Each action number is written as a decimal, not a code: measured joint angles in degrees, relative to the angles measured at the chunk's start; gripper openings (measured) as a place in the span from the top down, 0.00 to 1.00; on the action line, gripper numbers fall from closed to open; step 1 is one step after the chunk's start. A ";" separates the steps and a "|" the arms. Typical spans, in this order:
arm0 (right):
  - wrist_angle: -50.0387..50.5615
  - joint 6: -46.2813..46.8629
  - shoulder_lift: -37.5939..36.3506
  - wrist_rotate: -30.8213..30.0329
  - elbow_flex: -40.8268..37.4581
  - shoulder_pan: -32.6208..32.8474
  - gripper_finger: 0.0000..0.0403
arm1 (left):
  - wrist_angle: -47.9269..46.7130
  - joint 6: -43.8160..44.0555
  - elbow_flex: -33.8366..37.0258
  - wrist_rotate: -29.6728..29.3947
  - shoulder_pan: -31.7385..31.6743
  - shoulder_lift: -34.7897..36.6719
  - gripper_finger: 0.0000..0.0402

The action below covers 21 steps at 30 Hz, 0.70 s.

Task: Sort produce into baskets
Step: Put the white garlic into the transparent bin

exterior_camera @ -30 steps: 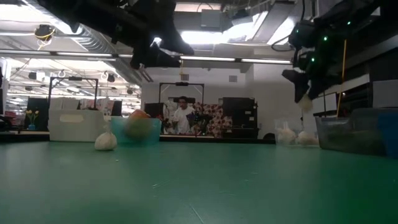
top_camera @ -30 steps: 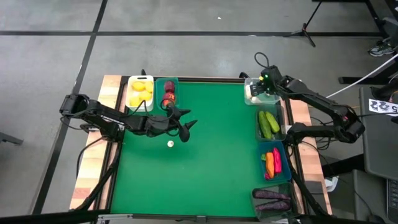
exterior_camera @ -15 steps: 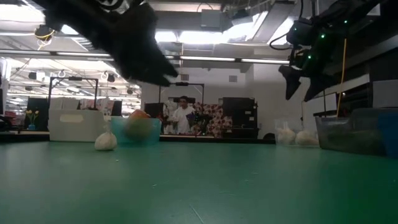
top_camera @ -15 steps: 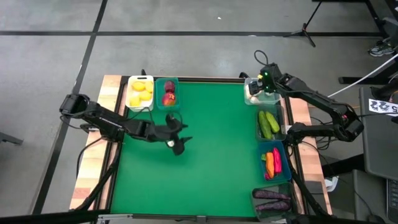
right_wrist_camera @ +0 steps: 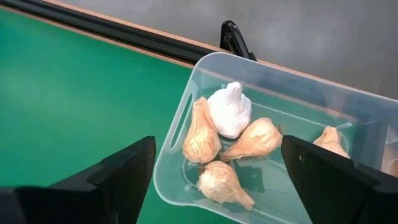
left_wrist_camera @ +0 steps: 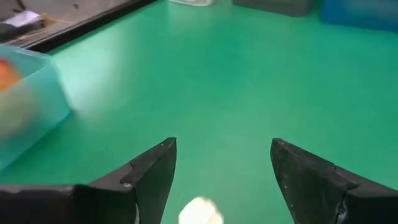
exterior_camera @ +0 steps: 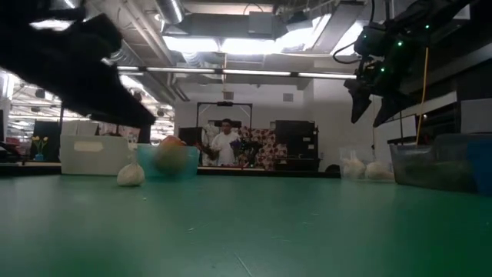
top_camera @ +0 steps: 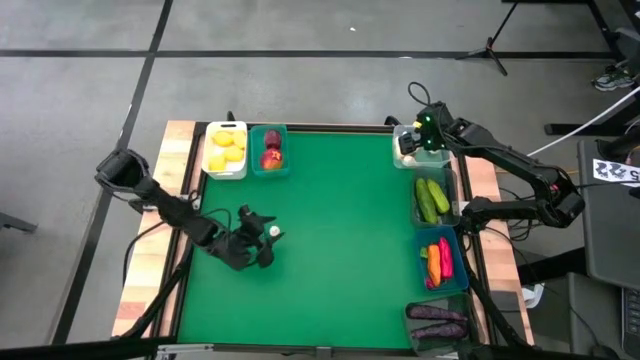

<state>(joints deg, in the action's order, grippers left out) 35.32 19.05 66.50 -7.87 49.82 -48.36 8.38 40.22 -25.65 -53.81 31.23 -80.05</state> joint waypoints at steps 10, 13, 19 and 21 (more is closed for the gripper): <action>-0.05 -0.01 0.00 0.01 0.00 0.00 0.14 | 6.19 6.39 5.37 -8.23 4.56 -2.90 0.35; 0.01 0.00 0.00 0.03 0.02 0.00 0.14 | 11.11 4.42 5.33 -8.06 3.75 -6.60 0.35; 0.38 0.00 0.00 1.13 0.02 0.00 0.14 | 17.79 7.25 5.33 -7.36 3.54 -15.83 0.35; 0.41 0.00 0.00 1.19 0.02 0.00 0.14 | 18.79 9.29 5.31 -6.97 3.54 -18.95 0.35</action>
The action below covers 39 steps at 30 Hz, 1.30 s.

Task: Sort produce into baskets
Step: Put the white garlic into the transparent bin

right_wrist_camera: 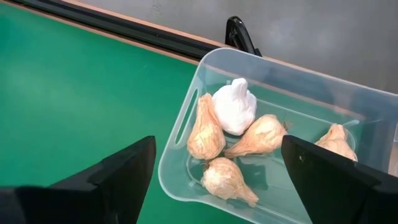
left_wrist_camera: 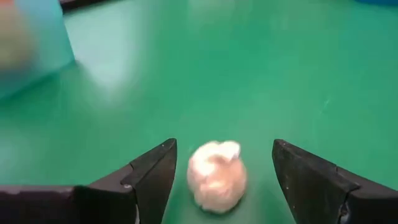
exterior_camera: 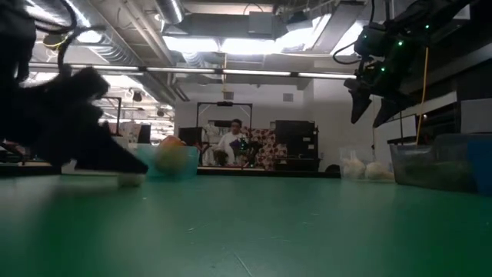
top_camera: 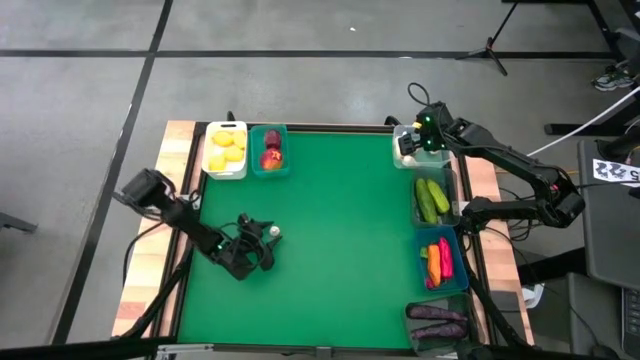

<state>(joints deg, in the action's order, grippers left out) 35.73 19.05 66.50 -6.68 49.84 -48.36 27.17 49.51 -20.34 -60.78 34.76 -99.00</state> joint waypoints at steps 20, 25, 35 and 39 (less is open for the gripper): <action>-0.23 0.40 -2.04 5.59 0.00 0.00 0.14 | 1.86 6.22 -0.46 -0.30 -1.62 -5.64 0.64; -2.99 0.26 -5.81 12.56 0.00 -0.04 0.14 | 2.24 5.90 -2.10 1.28 -1.57 -5.23 0.69; -24.42 -1.24 -12.34 38.33 0.07 8.41 0.14 | 11.12 -18.84 -6.78 -3.73 -5.18 8.76 0.65; -32.13 -5.29 -12.11 37.27 0.09 19.03 0.14 | 24.77 -37.50 -6.90 11.42 -9.21 15.15 0.65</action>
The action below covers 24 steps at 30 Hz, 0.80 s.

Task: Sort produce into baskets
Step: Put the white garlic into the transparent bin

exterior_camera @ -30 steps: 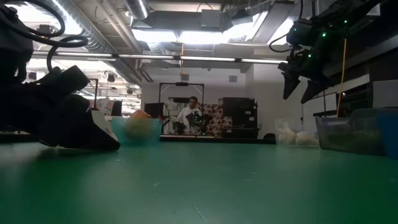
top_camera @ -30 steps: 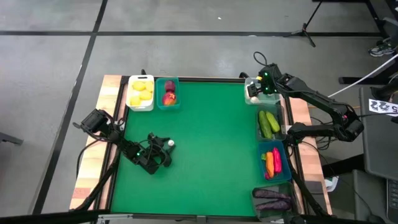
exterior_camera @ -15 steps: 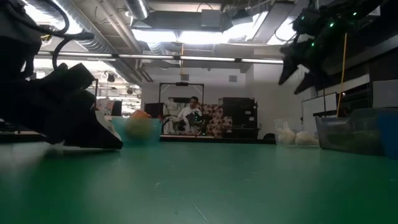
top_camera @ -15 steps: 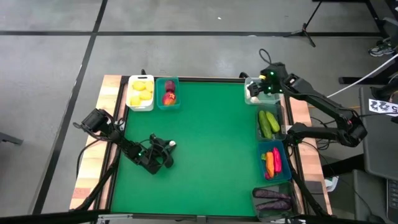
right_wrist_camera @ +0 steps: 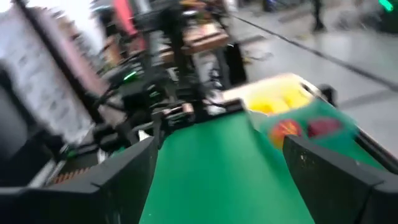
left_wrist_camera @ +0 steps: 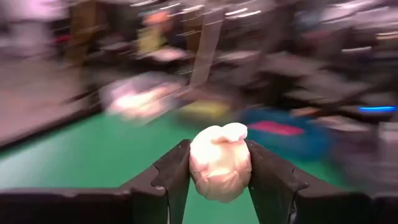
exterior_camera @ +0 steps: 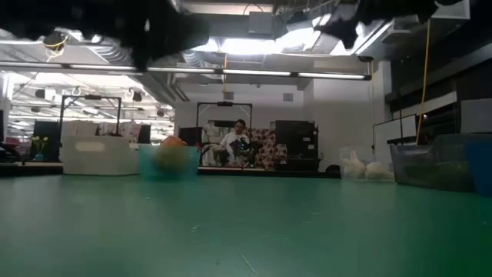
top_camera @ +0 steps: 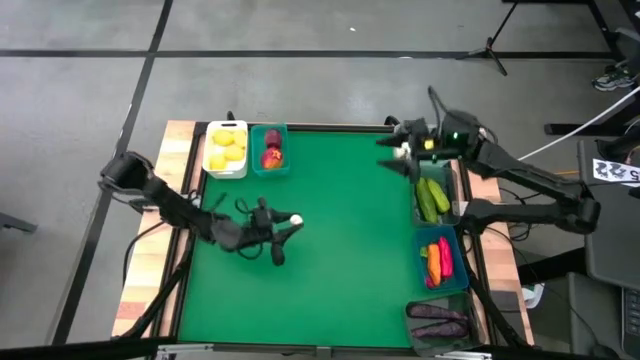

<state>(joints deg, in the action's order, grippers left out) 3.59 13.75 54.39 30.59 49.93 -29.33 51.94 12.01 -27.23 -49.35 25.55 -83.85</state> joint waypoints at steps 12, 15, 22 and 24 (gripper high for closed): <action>-10.99 -8.78 9.00 -22.42 -0.02 24.16 0.14 | 1.84 -0.70 -0.03 33.38 -13.58 6.19 0.66; -16.24 -9.46 12.97 -25.10 -0.04 26.59 0.14 | 1.78 -0.84 -0.03 33.43 -14.27 6.16 0.66; -28.63 -9.30 23.21 -26.52 0.95 27.95 0.14 | 1.18 -1.82 -0.06 33.57 -14.50 6.16 0.66; -29.84 -8.21 25.91 -26.23 2.36 27.87 0.14 | 0.94 -1.86 -0.06 33.58 -14.50 6.16 0.66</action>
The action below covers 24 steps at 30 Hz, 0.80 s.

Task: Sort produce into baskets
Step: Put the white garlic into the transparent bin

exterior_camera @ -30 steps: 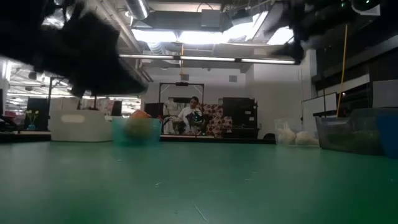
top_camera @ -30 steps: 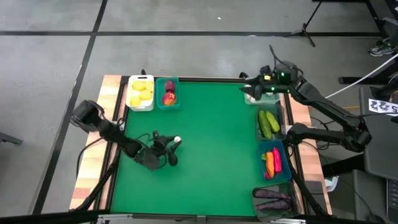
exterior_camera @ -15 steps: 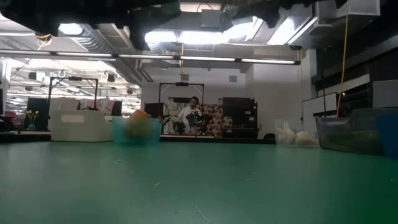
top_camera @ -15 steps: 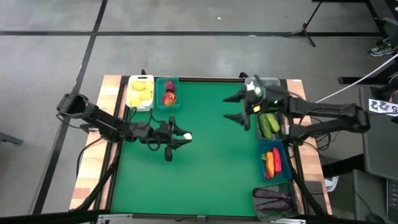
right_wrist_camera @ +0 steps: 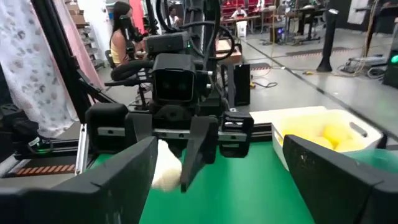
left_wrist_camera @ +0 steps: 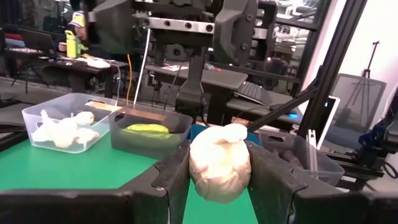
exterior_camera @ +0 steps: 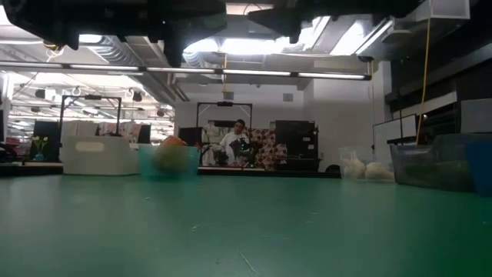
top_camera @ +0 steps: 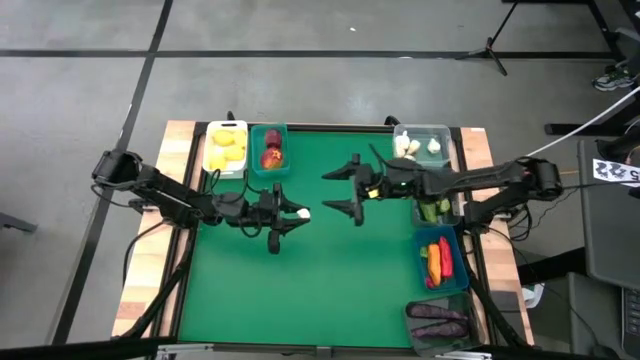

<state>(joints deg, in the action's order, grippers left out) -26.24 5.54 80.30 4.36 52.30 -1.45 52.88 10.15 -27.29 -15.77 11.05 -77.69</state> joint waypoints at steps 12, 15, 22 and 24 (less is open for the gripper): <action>0.58 2.02 10.47 5.76 9.08 0.35 0.14 | -1.76 0.33 0.00 -0.05 -0.07 -0.02 0.66; 0.81 2.29 11.91 5.75 9.54 1.33 0.14 | -1.79 0.39 0.00 -0.07 -0.09 -0.02 0.66; -0.13 2.49 14.53 5.70 9.72 3.38 0.14 | -2.11 0.64 0.00 -0.11 -0.37 -0.02 0.66; -0.28 2.92 14.61 5.68 9.72 3.37 0.14 | -2.12 0.64 0.00 -0.11 -0.35 -0.02 0.66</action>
<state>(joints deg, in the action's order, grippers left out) -26.52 8.47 94.91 10.04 62.02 1.91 50.76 10.79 -27.29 -15.88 10.70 -77.71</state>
